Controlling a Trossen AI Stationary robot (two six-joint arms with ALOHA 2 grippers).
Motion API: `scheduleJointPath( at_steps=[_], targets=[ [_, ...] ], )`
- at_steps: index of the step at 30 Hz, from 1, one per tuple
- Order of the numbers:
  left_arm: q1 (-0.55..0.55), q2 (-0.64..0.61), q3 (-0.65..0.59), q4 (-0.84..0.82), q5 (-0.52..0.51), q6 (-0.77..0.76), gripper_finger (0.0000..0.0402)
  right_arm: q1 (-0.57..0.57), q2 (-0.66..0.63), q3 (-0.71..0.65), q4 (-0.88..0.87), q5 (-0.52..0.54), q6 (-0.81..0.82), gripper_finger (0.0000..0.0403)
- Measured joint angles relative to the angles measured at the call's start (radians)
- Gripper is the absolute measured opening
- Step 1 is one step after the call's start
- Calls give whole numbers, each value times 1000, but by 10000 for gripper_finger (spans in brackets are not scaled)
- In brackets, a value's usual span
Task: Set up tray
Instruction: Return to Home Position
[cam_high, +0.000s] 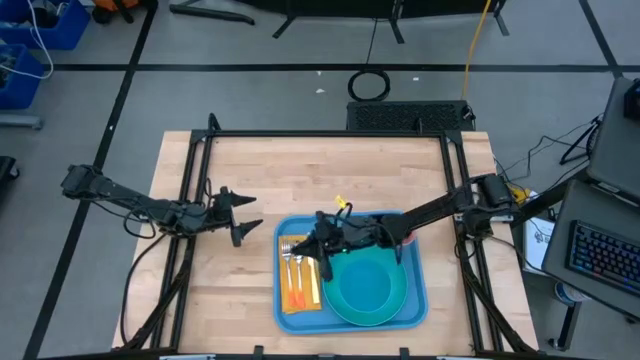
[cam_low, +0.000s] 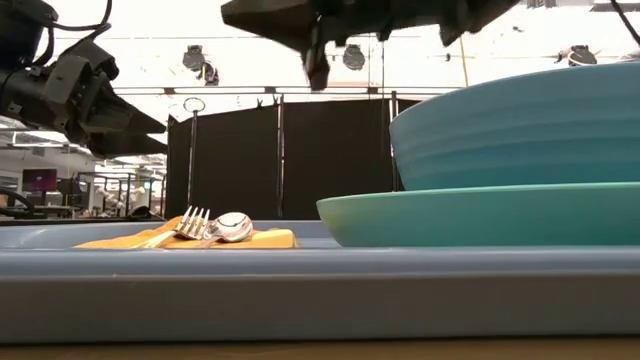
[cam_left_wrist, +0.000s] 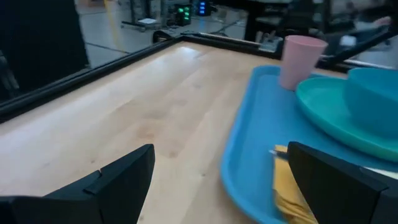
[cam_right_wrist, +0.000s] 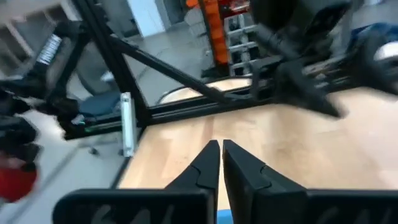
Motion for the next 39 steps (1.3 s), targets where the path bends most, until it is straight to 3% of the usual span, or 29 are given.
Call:
scheduleJointPath(
  at_steps=[6, 11, 18, 23, 36, 39],
  targets=[
    [-1, 0, 0, 88, 98, 5, 367, 21, -195, -92, -81, 82, -149, 1],
    [0, 0, 0, 232, 260, 90, 367, 28, -404, -290, -36, 133, -253, 0],
    [-1, -11, 0, 393, 421, 201, 367, 35, -704, -578, 57, 136, -260, 0],
    [-1, -42, 0, 399, 506, 211, 367, 68, -926, -763, 111, 213, -344, 0],
    [-2, -189, 0, 330, 642, 240, 367, 141, -1406, -1133, 147, 213, -381, 0],
    [-2, -242, 0, 237, 652, 241, 367, 150, -1471, -1133, 20, 209, -376, 0]
  ],
)
